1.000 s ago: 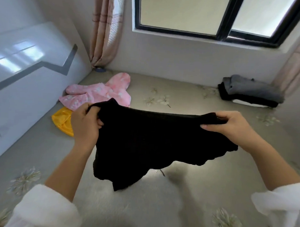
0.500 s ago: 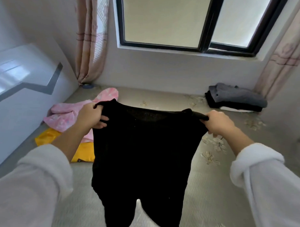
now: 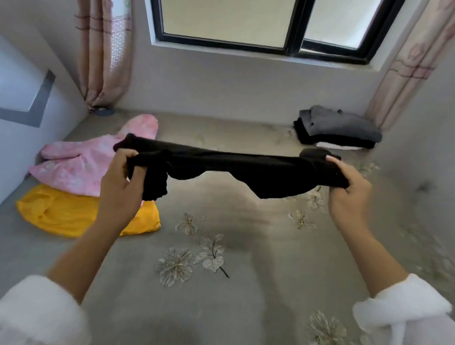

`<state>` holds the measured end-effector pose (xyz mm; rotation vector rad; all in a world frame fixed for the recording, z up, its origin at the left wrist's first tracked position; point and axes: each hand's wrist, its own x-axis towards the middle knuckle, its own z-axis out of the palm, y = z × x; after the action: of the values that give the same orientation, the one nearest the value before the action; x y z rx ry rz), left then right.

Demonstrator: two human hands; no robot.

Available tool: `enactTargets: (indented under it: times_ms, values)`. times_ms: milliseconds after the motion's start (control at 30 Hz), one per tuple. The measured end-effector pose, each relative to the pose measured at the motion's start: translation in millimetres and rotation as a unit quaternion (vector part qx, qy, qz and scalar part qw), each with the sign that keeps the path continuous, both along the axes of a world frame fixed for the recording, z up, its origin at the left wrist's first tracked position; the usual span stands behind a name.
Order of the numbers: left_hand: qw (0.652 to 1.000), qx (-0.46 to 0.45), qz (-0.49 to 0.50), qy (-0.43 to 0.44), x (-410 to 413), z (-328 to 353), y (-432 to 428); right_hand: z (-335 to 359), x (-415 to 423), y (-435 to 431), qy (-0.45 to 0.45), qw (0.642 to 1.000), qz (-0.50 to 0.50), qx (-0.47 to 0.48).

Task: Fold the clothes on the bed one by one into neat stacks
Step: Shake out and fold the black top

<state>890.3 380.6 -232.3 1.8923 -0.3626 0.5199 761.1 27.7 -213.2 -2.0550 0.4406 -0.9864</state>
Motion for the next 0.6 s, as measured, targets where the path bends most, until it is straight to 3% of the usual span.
enactTargets:
  times_ms: [100,233,433,533,600]
  values:
    - [0.994,0.069,-0.027,0.077,-35.8,-76.1,17.0,-61.4,-37.5,1.3,0.088,0.995,-0.008,-0.034]
    - [0.962,0.145,-0.083,0.214,-76.1,-165.0,27.3,-146.6,-76.3,12.4,0.264,0.964,-0.018,0.001]
    - [0.837,0.323,-0.094,0.431,-129.9,-280.0,44.8,-264.4,-131.2,43.0,0.514,0.855,0.019,0.059]
    - [0.778,0.398,-0.142,0.465,-146.3,-313.7,58.7,-308.5,-161.0,59.2,0.606,0.794,0.036,0.037]
    - [0.747,0.43,-0.179,0.475,-158.7,-328.5,65.2,-327.2,-178.8,69.2,0.628,0.777,0.041,0.03]
